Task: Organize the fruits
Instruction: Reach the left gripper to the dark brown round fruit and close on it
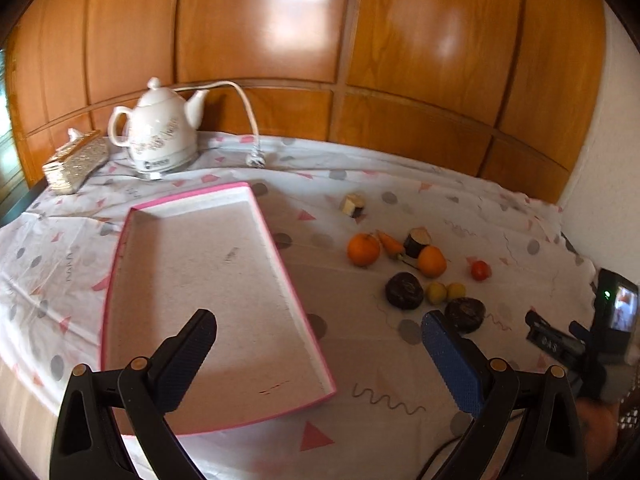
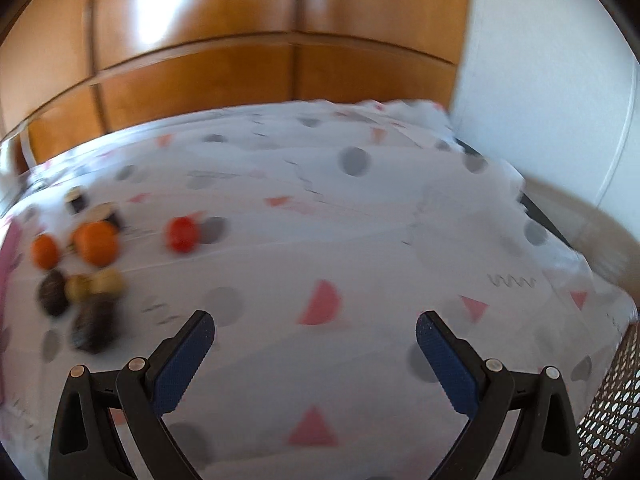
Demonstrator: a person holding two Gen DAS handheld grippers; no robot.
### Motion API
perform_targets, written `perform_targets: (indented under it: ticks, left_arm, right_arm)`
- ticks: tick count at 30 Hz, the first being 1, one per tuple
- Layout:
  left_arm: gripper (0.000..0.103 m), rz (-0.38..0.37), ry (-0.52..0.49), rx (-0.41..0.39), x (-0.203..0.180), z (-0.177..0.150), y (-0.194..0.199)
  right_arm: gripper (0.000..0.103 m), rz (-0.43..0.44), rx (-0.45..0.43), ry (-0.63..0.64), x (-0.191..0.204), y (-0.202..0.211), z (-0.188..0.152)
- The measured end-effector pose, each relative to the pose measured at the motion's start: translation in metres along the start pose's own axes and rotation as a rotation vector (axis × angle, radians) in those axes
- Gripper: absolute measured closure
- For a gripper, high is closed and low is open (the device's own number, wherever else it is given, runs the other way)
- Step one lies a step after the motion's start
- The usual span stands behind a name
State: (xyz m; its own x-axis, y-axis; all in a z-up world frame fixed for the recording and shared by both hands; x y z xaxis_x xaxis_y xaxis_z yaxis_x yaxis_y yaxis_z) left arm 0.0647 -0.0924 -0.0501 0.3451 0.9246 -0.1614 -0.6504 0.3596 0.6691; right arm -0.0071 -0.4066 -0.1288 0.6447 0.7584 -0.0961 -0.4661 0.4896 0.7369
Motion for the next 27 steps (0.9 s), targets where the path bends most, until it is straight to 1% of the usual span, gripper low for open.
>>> perform_targets:
  ticks: [3,7,11,13,17,20,22,25,27]
  left_arm:
    - [0.000,-0.029,-0.032,0.031,-0.009,0.002,-0.009]
    - [0.000,-0.088,-0.073,0.083,-0.026,0.001,-0.023]
    - [0.000,-0.101,-0.089,0.115,-0.039,0.000,-0.036]
    - [0.000,-0.110,-0.091,0.124,-0.044,-0.001,-0.041]
    - [0.000,-0.095,-0.094,0.128,-0.048,0.000,-0.050]
    - [0.000,-0.083,-0.073,0.151,-0.045,0.000,-0.057]
    - [0.000,-0.052,-0.069,0.162,-0.042,0.001,-0.062]
    - [0.000,-0.007,-0.104,0.187,-0.041,0.001,-0.069]
    - [0.001,0.002,-0.120,0.192,-0.041,0.002,-0.074]
  right_arm:
    - [0.000,-0.033,0.025,-0.040,-0.016,-0.015,0.000]
    - [0.001,-0.036,0.041,-0.073,-0.028,-0.028,-0.001]
    - [0.002,-0.023,0.070,-0.104,-0.035,-0.037,-0.007]
    - [0.002,-0.021,0.071,-0.107,-0.036,-0.039,-0.007]
    - [0.002,-0.043,0.056,-0.114,-0.045,-0.040,-0.005]
    - [0.002,-0.070,0.067,-0.158,-0.058,-0.043,-0.006]
    - [0.002,-0.089,0.077,-0.181,-0.066,-0.044,-0.006]
    - [0.002,-0.099,0.096,-0.223,-0.075,-0.047,-0.008]
    - [0.002,-0.102,0.095,-0.221,-0.075,-0.049,-0.008]
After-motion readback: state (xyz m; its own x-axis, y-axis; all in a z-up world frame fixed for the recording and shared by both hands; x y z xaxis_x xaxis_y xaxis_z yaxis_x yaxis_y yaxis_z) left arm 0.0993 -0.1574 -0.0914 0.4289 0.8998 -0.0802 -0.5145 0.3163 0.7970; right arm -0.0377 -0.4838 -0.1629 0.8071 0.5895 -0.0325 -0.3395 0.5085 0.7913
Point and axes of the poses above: each gripper's, at about its wrist camera, not at the fingertips, and y roughly against the way its jaws point, x to its left, z to its top, the point moved 7 cm from there along -y, roughly the way its jaws point, and after that the axes turned 3 degrees about -z, right-handed, at the moved point
